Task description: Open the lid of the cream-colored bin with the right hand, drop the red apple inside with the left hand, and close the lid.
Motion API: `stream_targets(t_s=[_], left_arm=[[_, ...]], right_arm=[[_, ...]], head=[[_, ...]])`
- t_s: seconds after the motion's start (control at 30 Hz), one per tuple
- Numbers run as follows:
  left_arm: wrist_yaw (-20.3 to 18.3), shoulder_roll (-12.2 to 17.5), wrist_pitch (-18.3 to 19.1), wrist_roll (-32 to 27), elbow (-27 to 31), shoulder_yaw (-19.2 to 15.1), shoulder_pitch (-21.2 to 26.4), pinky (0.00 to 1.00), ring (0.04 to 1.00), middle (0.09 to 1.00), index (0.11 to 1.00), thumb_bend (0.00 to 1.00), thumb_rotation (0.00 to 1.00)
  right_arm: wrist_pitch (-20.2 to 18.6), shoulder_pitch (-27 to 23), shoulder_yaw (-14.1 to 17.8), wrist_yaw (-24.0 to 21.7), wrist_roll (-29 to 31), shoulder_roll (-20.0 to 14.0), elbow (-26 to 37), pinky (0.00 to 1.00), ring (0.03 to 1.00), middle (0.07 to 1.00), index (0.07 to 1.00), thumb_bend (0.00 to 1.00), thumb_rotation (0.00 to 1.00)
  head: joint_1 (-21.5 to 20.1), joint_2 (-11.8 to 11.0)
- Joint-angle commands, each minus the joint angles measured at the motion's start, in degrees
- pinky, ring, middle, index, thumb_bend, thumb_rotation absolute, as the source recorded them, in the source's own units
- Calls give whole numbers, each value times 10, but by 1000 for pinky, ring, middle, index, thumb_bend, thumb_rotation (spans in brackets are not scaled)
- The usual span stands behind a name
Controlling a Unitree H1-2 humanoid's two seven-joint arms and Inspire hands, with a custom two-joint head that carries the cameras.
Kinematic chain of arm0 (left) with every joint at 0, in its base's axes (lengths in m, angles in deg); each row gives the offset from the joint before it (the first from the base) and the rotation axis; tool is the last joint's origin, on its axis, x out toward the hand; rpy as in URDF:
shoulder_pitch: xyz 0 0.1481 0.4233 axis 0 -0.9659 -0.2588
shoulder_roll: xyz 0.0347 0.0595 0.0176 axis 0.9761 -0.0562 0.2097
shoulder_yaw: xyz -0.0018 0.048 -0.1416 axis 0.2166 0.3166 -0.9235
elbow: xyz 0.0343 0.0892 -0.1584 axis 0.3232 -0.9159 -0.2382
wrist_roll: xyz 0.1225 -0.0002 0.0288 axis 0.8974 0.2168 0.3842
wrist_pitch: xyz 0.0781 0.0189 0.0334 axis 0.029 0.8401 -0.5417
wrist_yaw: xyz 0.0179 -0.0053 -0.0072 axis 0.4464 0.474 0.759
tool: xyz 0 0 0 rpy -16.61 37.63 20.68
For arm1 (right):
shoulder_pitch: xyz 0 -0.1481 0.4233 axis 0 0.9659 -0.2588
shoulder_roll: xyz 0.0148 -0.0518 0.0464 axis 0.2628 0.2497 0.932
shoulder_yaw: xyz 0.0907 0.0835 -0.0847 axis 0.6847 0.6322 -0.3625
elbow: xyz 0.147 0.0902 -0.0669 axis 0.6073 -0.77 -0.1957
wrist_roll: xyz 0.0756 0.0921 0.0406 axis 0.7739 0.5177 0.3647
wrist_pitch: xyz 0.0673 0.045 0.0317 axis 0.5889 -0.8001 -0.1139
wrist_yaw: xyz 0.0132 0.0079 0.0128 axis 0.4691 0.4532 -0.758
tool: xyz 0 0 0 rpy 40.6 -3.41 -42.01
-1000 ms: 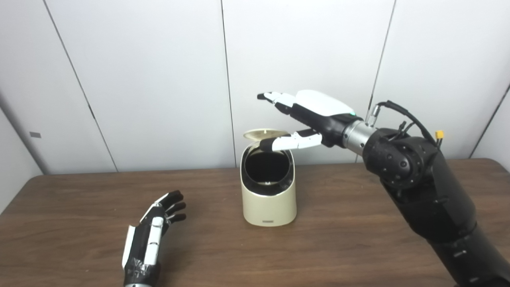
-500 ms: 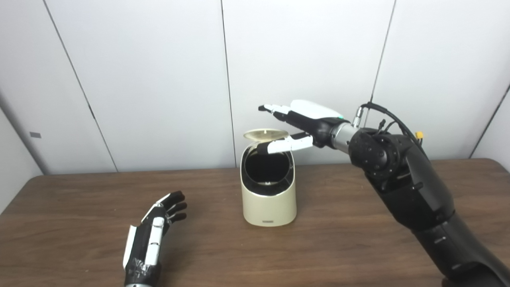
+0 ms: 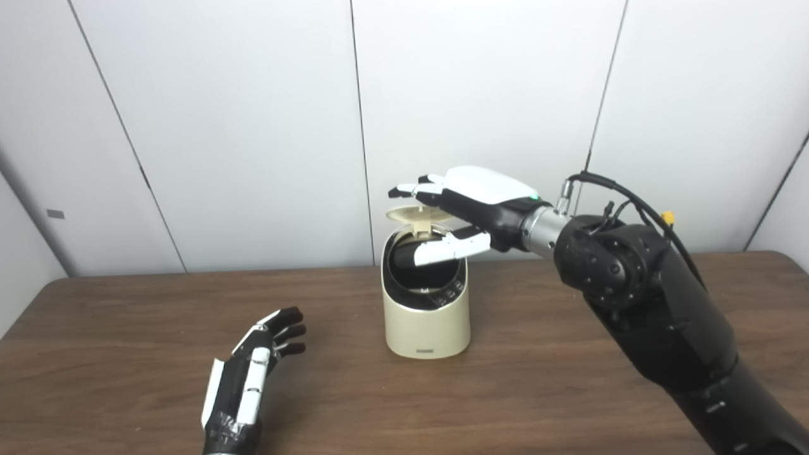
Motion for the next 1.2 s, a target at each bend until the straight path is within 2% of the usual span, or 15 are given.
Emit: stream_targets(t_s=[0.0,0.2,0.5,0.97,1.17], left_arm=[[1,-2,-9,5,5,4,-8,685,758,792,779,384,865],[4,-3,-4,10,10,4,-9,694,764,795,778,376,855],[7,-6,-9,14,17,3,-13,683,749,775,765,391,837],[5,-3,4,16,29,3,-15,675,747,776,762,388,840],[5,-3,8,18,34,4,-17,679,742,770,756,391,827]], right_arm=[[3,-21,9,0,1,-9,30,966,986,927,922,850,1000],[-13,-17,9,-22,-2,-9,56,989,980,924,919,826,1000],[-28,-7,13,-24,20,-7,51,964,971,928,918,840,1000],[-21,20,18,6,40,0,45,793,875,910,911,759,930],[-28,24,19,6,42,-1,40,809,881,889,890,757,925]], head=[[-1,1],[0,3],[2,11],[1,18],[0,21]])
